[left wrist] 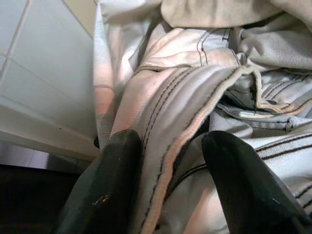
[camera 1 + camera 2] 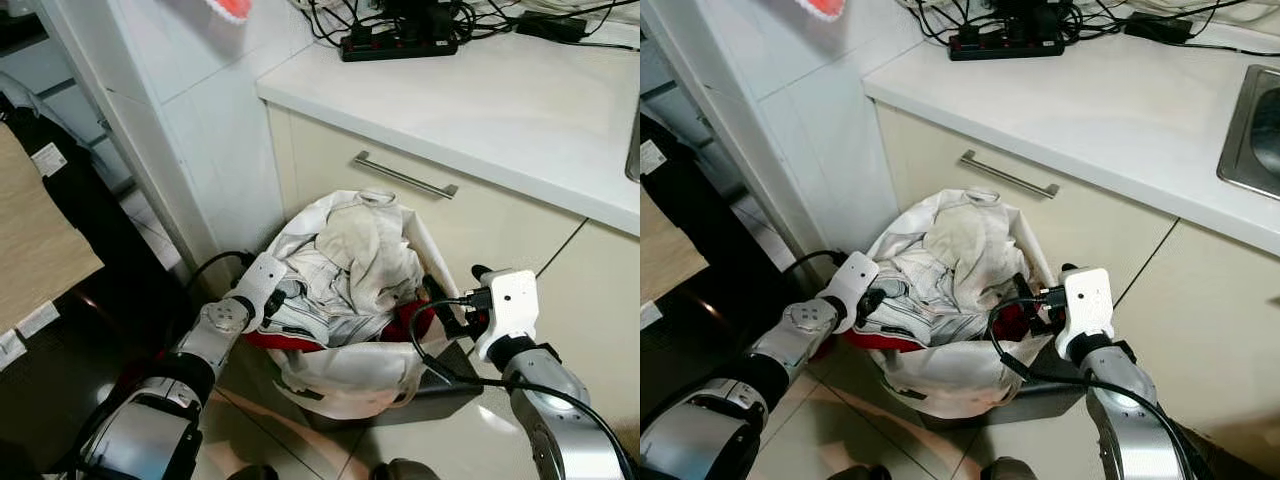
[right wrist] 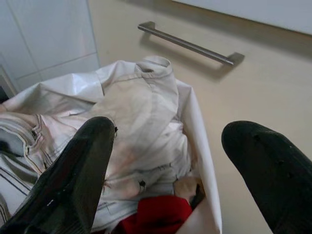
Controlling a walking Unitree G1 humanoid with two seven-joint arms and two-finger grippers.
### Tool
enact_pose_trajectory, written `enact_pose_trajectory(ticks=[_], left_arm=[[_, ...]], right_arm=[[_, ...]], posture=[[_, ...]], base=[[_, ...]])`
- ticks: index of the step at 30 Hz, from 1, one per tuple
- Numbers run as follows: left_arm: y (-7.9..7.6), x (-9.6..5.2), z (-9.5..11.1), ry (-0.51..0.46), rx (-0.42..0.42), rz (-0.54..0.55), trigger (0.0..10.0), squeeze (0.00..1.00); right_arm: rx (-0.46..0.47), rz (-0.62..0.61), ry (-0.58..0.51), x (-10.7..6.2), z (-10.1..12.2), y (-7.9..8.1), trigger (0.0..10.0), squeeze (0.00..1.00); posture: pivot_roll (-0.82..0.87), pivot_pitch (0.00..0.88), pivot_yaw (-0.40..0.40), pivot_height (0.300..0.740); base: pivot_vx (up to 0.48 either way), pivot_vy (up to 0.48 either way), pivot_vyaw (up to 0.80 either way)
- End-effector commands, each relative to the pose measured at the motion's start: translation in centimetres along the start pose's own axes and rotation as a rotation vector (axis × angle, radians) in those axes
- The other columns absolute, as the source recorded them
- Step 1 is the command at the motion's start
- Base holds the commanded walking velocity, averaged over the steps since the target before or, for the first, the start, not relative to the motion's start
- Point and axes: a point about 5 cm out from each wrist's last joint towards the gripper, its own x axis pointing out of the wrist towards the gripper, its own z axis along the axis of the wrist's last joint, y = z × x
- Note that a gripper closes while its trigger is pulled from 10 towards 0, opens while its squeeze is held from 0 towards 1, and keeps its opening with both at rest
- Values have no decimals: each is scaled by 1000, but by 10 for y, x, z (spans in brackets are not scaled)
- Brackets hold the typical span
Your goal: Clothes washing
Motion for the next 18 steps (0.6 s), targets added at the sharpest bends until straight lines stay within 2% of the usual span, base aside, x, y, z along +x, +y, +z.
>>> enact_pose_trajectory(ticks=[1,8,11,18], left_arm=[[-1,1,6,-21,-9,-11,0,0],[-9,4,9,-33,39,-38,0,0],[-12,4,11,-43,85,-49,0,0],[-13,4,9,-47,52,-52,0,0]], right_arm=[[9,-4,-9,2,-1,2,10000,0],[18,-1,-27,15,1,4,10000,0],[22,-1,-48,25,5,6,10000,0],[33,-2,-68,40,7,8,10000,0]], posture=[[-294,40,71,740],[-273,7,79,740],[-257,0,75,740],[-225,0,69,740]], base=[[0,0,0],[0,0,0],[0,0,0],[0,0,0]])
